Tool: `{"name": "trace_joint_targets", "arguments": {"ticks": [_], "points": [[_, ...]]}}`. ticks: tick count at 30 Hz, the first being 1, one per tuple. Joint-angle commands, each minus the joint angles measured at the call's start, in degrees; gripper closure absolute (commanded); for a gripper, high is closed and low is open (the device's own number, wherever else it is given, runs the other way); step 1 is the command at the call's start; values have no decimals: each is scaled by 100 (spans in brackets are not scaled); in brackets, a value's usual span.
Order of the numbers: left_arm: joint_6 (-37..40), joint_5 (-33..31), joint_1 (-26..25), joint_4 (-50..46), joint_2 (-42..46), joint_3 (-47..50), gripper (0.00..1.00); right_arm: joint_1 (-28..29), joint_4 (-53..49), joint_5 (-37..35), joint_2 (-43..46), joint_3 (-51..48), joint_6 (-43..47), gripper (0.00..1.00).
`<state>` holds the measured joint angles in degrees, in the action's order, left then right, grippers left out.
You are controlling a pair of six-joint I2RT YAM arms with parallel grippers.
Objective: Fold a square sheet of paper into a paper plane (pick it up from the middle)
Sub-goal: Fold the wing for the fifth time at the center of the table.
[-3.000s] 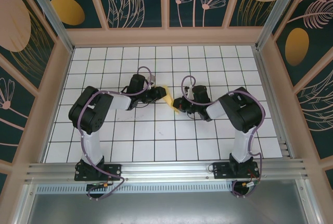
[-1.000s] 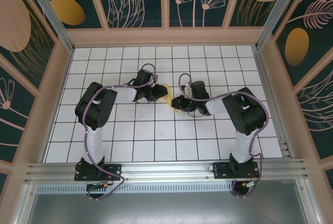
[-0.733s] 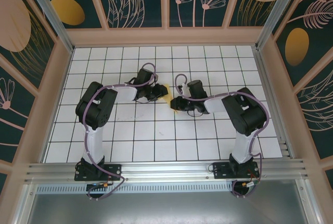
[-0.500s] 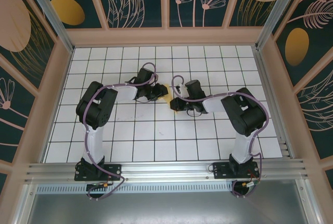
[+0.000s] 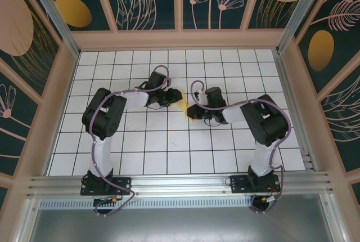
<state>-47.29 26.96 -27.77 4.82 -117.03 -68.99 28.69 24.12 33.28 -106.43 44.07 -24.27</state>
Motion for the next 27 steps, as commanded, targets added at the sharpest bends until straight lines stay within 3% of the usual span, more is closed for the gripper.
{"name": "trace_joint_targets", "arguments": {"ticks": [1, 14, 27], "points": [[97, 144, 24, 642, 393, 255, 60, -105, 506, 448, 69, -146, -412, 100], [-85, 725, -60, 2064, 500, 1168, 60, -337, 888, 854, -192, -247, -1184, 100], [-189, 849, -150, 2195, 134, 1107, 65, -380, 709, 953, -529, -75, -1377, 100]]}}
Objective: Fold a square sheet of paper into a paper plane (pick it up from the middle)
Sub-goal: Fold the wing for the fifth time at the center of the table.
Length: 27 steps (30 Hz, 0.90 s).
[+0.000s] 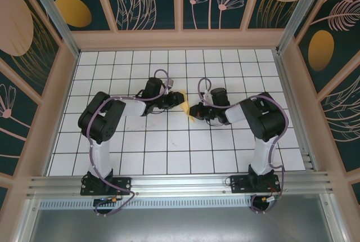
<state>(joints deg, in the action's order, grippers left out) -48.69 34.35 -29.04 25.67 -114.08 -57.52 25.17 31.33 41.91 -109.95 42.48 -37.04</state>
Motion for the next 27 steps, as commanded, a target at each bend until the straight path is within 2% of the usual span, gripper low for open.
{"name": "trace_joint_targets", "arguments": {"ticks": [1, 16, 27], "points": [[-37, 102, -23, 96, -175, -49, 66, -30, -21, 83, -184, 91, -115, 100], [119, -257, -21, -620, -445, -308, 68, -38, -195, 83, -272, 181, -126, 100], [216, -649, -23, -1495, -569, -615, 68, -37, -611, 80, -96, 360, 75, 98]]}}
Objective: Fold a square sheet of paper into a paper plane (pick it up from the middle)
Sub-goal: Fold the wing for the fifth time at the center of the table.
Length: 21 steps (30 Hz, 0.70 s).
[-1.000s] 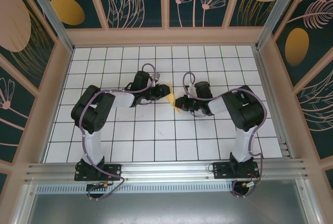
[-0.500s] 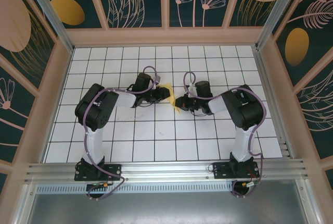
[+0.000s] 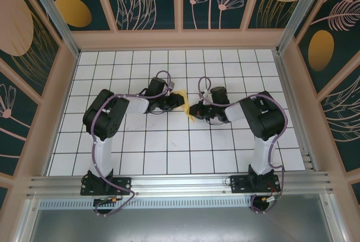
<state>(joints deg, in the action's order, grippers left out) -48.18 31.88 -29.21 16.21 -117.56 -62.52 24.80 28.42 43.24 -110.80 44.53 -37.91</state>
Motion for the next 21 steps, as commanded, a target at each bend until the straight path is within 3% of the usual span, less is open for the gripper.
{"name": "trace_joint_targets", "arguments": {"ticks": [1, 13, 21], "points": [[179, -470, -6, -679, -224, -152, 68, 0, -406, -59, 24, 186, 206, 97], [309, -842, -6, -1252, -320, -357, 68, 60, -1079, 36, 523, 62, 659, 87], [316, -866, -6, -1278, -329, -366, 68, 116, -1412, -291, 547, 16, 871, 92]]}}
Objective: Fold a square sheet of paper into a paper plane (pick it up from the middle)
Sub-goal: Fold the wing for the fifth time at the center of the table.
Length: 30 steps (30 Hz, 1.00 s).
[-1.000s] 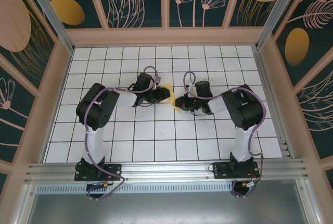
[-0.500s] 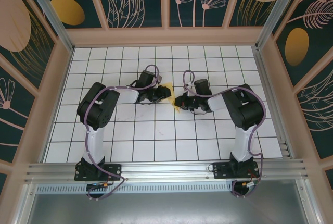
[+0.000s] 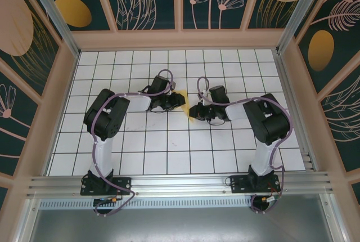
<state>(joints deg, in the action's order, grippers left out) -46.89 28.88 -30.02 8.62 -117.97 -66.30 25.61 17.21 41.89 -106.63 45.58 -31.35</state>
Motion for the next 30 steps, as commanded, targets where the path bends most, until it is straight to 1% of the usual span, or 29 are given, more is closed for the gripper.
{"name": "trace_joint_targets", "arguments": {"ticks": [1, 6, 9, 13, 17, 20, 22, 24, 30], "points": [[181, -576, 76, -527, -287, 12, 69, 33, -324, -225, 117, -79, 226, 92], [177, -646, 75, -606, -322, -29, 68, 33, -435, -471, 129, -10, 261, 94], [189, -682, 75, -681, -348, -74, 69, 98, -478, -583, 371, 39, 315, 92], [214, -709, 75, -752, -358, -119, 69, 238, -709, -1152, 892, 112, 450, 90], [240, -739, 75, -791, -354, -145, 69, 432, -944, -1744, 1174, 231, 579, 88], [233, -735, 75, -792, -366, -146, 70, 542, -1148, -1692, 980, 478, 683, 88], [233, -741, 75, -801, -362, -161, 70, 542, -1198, -1517, 720, 646, 718, 89], [232, -744, 76, -809, -354, -155, 70, 674, -1246, -1407, 499, 782, 727, 91], [229, -753, 75, -836, -357, -172, 70, 669, -1414, -1405, 147, 1000, 761, 95]]}}
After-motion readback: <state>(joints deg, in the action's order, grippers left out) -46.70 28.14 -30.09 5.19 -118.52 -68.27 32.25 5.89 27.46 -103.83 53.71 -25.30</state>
